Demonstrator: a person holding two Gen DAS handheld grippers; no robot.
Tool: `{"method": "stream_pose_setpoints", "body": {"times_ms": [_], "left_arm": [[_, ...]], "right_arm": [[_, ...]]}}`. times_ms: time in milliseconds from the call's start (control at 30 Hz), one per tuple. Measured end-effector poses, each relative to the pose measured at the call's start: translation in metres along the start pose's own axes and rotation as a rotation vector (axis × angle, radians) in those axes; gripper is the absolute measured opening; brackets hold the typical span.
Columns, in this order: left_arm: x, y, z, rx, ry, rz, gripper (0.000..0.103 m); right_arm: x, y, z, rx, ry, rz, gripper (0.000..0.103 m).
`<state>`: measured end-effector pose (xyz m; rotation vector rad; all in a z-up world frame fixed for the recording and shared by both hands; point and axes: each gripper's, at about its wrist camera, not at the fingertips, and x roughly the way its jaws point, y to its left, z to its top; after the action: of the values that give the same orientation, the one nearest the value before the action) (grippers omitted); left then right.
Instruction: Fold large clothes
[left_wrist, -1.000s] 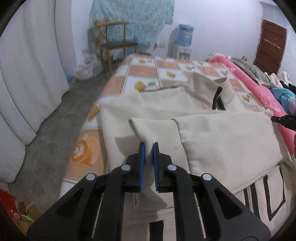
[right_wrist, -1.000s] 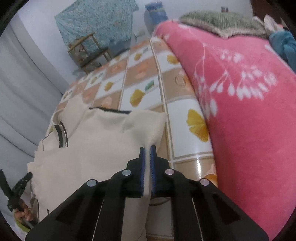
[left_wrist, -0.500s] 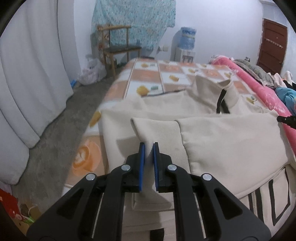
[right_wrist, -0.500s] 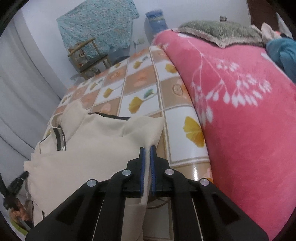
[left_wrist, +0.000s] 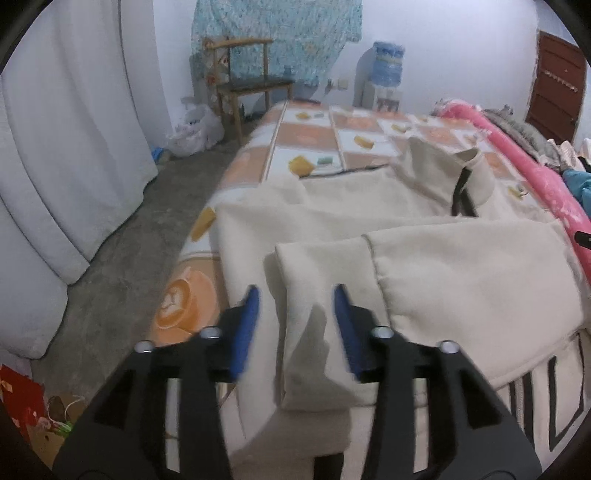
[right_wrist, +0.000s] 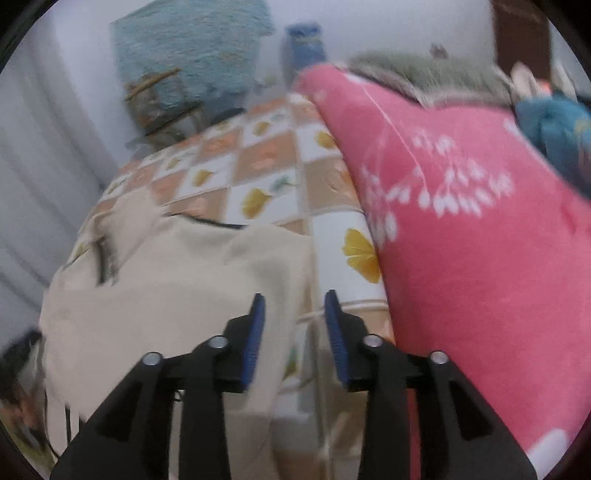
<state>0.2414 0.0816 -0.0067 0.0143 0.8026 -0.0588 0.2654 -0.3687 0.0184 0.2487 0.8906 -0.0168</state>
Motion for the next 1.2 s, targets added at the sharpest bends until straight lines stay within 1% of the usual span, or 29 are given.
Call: {"method": "stream_pose_setpoints", "body": {"times_ms": [67, 133, 200, 233, 267, 300, 333, 367, 400, 467, 533, 567, 600, 633, 667, 700, 733, 767, 800, 833, 933, 967, 1033, 1067, 1100, 1133, 1167, 1200], "left_arm": [[-0.013, -0.005, -0.003, 0.022, -0.007, -0.048, 0.045], [-0.02, -0.011, -0.007, 0.04, 0.002, -0.094, 0.052], [-0.024, -0.021, -0.014, 0.065, 0.025, -0.145, 0.06], [-0.023, -0.025, -0.017, 0.07, 0.038, -0.159, 0.063], [-0.019, -0.029, -0.023, 0.078, 0.056, -0.163, 0.069], [-0.014, -0.033, -0.028, 0.092, 0.076, -0.149, 0.07], [-0.007, -0.036, -0.034, 0.111, 0.099, -0.125, 0.071], [-0.004, -0.038, -0.036, 0.124, 0.104, -0.114, 0.072], [-0.005, -0.041, -0.039, 0.149, 0.073, -0.091, 0.074], [-0.011, -0.044, -0.038, 0.151, 0.083, -0.065, 0.074], [-0.026, -0.044, -0.039, 0.15, 0.067, -0.062, 0.075], [-0.033, -0.045, -0.04, 0.154, 0.057, -0.062, 0.08], [-0.045, -0.046, -0.041, 0.164, 0.039, -0.062, 0.083], [-0.057, -0.048, -0.044, 0.171, 0.025, -0.066, 0.083], [-0.063, -0.049, -0.045, 0.174, 0.02, -0.069, 0.084], [-0.074, -0.051, -0.05, 0.177, 0.021, -0.073, 0.085], [-0.082, -0.053, -0.056, 0.174, 0.029, -0.077, 0.086], [-0.088, -0.055, -0.063, 0.165, 0.041, -0.084, 0.09], [-0.092, -0.056, -0.069, 0.16, 0.05, -0.093, 0.091], [-0.096, -0.058, -0.079, 0.153, 0.074, -0.102, 0.091], [-0.097, -0.063, -0.103, 0.144, 0.136, -0.101, 0.092], [-0.095, -0.065, -0.11, 0.145, 0.148, -0.095, 0.092], [-0.088, -0.067, -0.127, 0.131, 0.189, -0.072, 0.092], [-0.085, -0.065, -0.133, 0.114, 0.198, -0.065, 0.094], [-0.088, -0.063, -0.136, 0.097, 0.174, -0.064, 0.095], [-0.089, -0.061, -0.138, 0.082, 0.157, -0.056, 0.095], [-0.089, -0.061, -0.139, 0.081, 0.149, -0.052, 0.096], [-0.089, -0.06, -0.14, 0.083, 0.143, -0.05, 0.096]], "right_arm": [[-0.018, 0.016, -0.012, -0.08, 0.002, 0.054, 0.037], [-0.032, 0.033, -0.029, -0.165, 0.015, 0.114, 0.037], [-0.039, 0.049, -0.048, -0.248, 0.031, 0.128, 0.037], [-0.039, 0.053, -0.055, -0.27, 0.037, 0.129, 0.036], [-0.036, 0.055, -0.061, -0.288, 0.047, 0.127, 0.032], [-0.026, 0.056, -0.07, -0.301, 0.084, 0.111, 0.027], [-0.015, 0.053, -0.075, -0.293, 0.121, 0.085, 0.027], [-0.005, 0.048, -0.078, -0.275, 0.157, 0.058, 0.024], [-0.003, 0.044, -0.078, -0.245, 0.149, 0.063, 0.021], [-0.009, 0.042, -0.074, -0.204, 0.15, 0.046, 0.02], [-0.028, 0.05, -0.074, -0.215, 0.108, 0.012, 0.02], [-0.038, 0.056, -0.076, -0.227, 0.088, 0.009, 0.02], [-0.049, 0.062, -0.081, -0.237, 0.071, 0.018, 0.023], [-0.057, 0.067, -0.087, -0.242, 0.067, 0.026, 0.023], [-0.065, 0.074, -0.094, -0.247, 0.069, 0.032, 0.026], [-0.071, 0.081, -0.103, -0.244, 0.075, 0.039, 0.034], [-0.073, 0.083, -0.11, -0.239, 0.085, 0.049, 0.039], [-0.077, 0.088, -0.12, -0.231, 0.103, 0.067, 0.046], [-0.081, 0.092, -0.13, -0.227, 0.114, 0.08, 0.051], [-0.084, 0.099, -0.142, -0.228, 0.128, 0.087, 0.053], [-0.094, 0.108, -0.169, -0.219, 0.122, 0.056, 0.064], [-0.094, 0.111, -0.178, -0.223, 0.121, 0.027, 0.069], [-0.093, 0.114, -0.192, -0.23, 0.127, -0.009, 0.07], [-0.089, 0.114, -0.198, -0.234, 0.138, -0.032, 0.073], [-0.084, 0.115, -0.203, -0.241, 0.148, -0.058, 0.077], [-0.083, 0.115, -0.207, -0.245, 0.149, -0.067, 0.08], [-0.084, 0.113, -0.21, -0.24, 0.131, -0.072, 0.087], [-0.084, 0.111, -0.211, -0.233, 0.128, -0.08, 0.09]]}}
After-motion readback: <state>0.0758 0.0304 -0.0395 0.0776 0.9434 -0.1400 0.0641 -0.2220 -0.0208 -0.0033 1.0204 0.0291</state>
